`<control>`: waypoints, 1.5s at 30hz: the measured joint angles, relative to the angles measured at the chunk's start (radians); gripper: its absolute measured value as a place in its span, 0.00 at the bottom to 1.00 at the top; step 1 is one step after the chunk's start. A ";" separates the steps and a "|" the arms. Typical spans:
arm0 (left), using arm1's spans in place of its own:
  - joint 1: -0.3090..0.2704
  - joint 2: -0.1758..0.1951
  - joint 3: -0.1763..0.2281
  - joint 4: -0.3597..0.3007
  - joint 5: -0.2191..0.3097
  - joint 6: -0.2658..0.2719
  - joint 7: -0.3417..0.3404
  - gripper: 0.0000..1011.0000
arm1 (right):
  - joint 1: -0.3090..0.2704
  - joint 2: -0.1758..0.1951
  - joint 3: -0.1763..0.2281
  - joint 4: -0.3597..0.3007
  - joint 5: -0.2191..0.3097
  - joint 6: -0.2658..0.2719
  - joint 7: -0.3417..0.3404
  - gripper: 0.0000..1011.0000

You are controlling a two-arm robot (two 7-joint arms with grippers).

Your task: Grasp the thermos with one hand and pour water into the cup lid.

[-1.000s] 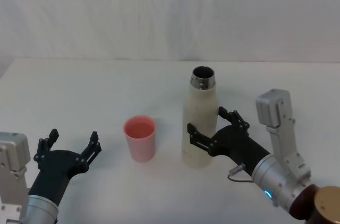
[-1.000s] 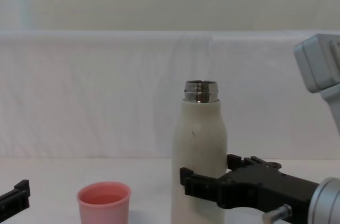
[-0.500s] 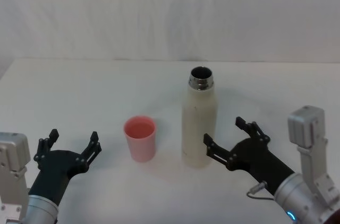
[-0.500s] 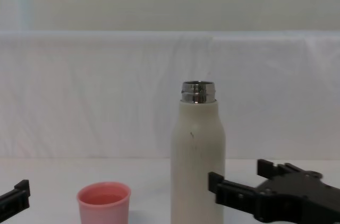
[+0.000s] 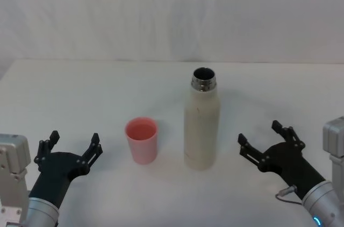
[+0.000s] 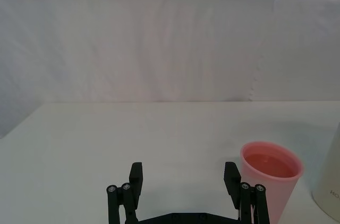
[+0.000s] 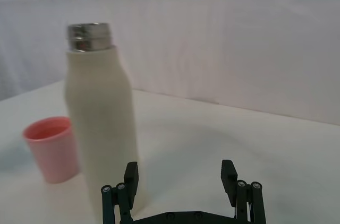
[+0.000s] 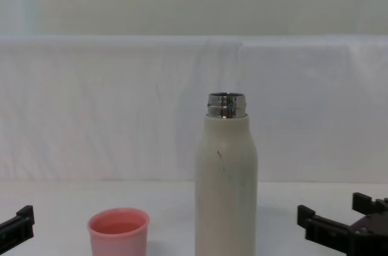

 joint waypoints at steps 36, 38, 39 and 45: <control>0.000 0.000 0.000 0.000 0.000 0.000 0.000 0.99 | 0.035 -0.029 0.017 0.091 -0.002 -0.019 0.013 0.99; 0.000 0.000 0.000 0.000 0.000 0.000 0.000 0.99 | 0.034 -0.028 0.017 0.091 -0.002 -0.019 0.013 0.99; 0.000 0.000 0.000 0.000 0.000 0.000 0.000 0.99 | 0.034 -0.028 0.017 0.091 -0.002 -0.019 0.013 0.99; 0.000 0.000 0.000 0.000 0.000 0.000 0.000 0.99 | 0.034 -0.028 0.017 0.091 -0.002 -0.019 0.013 0.99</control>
